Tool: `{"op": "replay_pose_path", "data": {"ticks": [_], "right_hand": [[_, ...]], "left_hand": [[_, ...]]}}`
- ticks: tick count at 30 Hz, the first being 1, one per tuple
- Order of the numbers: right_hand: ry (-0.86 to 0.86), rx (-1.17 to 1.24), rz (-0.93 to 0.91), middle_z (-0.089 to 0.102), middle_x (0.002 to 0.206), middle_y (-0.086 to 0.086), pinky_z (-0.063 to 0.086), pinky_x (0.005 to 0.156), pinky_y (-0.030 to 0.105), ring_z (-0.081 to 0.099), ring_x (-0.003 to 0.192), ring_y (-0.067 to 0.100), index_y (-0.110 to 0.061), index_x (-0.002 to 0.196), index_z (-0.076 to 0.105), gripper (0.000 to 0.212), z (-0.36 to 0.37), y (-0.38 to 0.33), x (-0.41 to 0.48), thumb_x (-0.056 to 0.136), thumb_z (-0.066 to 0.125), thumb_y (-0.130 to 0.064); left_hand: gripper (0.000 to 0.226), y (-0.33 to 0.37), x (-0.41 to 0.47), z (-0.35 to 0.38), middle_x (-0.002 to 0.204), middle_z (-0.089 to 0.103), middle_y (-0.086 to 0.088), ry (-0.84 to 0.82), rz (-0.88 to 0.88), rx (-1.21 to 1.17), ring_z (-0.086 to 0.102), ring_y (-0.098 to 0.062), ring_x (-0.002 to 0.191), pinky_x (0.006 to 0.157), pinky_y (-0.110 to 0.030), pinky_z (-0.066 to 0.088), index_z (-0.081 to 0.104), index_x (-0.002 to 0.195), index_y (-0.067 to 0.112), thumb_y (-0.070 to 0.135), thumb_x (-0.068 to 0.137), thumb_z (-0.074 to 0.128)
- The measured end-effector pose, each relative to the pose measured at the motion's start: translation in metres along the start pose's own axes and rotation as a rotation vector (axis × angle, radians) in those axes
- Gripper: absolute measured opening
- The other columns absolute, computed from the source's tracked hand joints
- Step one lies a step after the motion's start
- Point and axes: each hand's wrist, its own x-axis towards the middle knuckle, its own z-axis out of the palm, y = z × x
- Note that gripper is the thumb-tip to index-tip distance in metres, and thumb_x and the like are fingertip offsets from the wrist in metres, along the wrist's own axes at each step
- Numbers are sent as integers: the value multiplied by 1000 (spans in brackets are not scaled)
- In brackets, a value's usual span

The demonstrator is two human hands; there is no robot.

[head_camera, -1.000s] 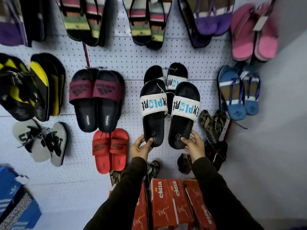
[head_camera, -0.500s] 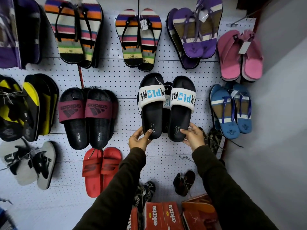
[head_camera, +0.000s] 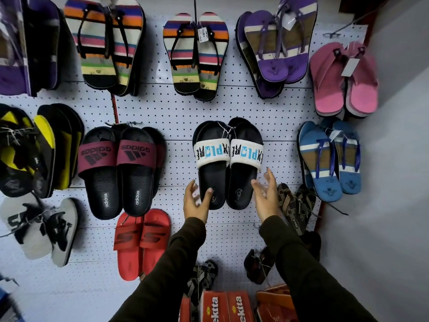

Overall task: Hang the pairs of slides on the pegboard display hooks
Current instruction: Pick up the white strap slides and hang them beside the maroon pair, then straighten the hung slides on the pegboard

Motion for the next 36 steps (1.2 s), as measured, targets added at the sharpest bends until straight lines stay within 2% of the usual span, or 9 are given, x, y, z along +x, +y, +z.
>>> {"op": "replay_pose_path", "data": {"ticks": [2,4,6,8,13,20,25,30,36], "right_hand": [[-17,-138,-224,15,165,-8,27,120,31,25,150,9,-33,157,20,62,1,-6,8,102,46,-37],[-65,-300,-398,6,167,-14,21,120,28,11,154,4,-35,158,15,59,4,-13,18,104,38,-40],[-108,-447,-492,0,168,-13,18,123,32,2,157,10,-34,159,16,57,8,-17,30,104,34,-40],[-148,-533,-502,-3,169,-11,14,126,39,-5,158,16,-30,160,16,58,11,-16,40,105,33,-39],[-230,-672,-436,-16,165,-18,7,128,42,-12,157,20,-32,161,6,62,18,-8,60,104,30,-43],[-198,-703,-424,-10,169,-9,7,123,36,-9,157,25,-29,161,6,65,28,-5,62,103,32,-44],[-120,-618,-425,3,169,-1,19,126,44,3,158,24,-22,159,21,61,35,-10,50,103,34,-43],[36,-450,-614,32,156,5,33,118,51,29,150,27,-11,142,49,47,64,-17,24,103,37,-35],[-107,-358,-677,29,159,6,29,121,46,27,151,24,-11,143,49,46,143,-27,-12,102,41,-32]], "left_hand": [[56,12,3,6,150,37,-3,21,251,160,39,-19,137,115,-36,34,38,145,20,32,93,56],[54,25,9,14,154,31,-3,13,510,309,27,-14,145,121,-27,21,34,147,21,35,97,45],[53,37,16,21,160,21,3,-68,661,475,15,-10,150,121,-18,11,29,149,28,40,98,37],[54,41,23,28,164,12,7,-147,755,697,3,-14,153,124,-27,7,26,151,32,43,99,32],[60,42,46,32,166,-2,3,-206,687,996,-7,-23,154,125,-44,8,14,155,31,46,99,26],[62,44,57,29,166,-5,3,-249,647,1079,-6,-24,154,125,-43,5,9,155,34,46,97,27],[58,49,50,16,166,6,3,-246,661,1004,4,-22,154,126,-39,7,19,154,33,43,98,29],[54,53,48,-32,164,18,4,-167,755,965,14,-19,153,125,-38,14,26,152,31,41,99,31],[53,68,68,-117,162,24,5,44,825,982,11,-19,153,125,-39,2,33,149,25,35,98,36]]}}
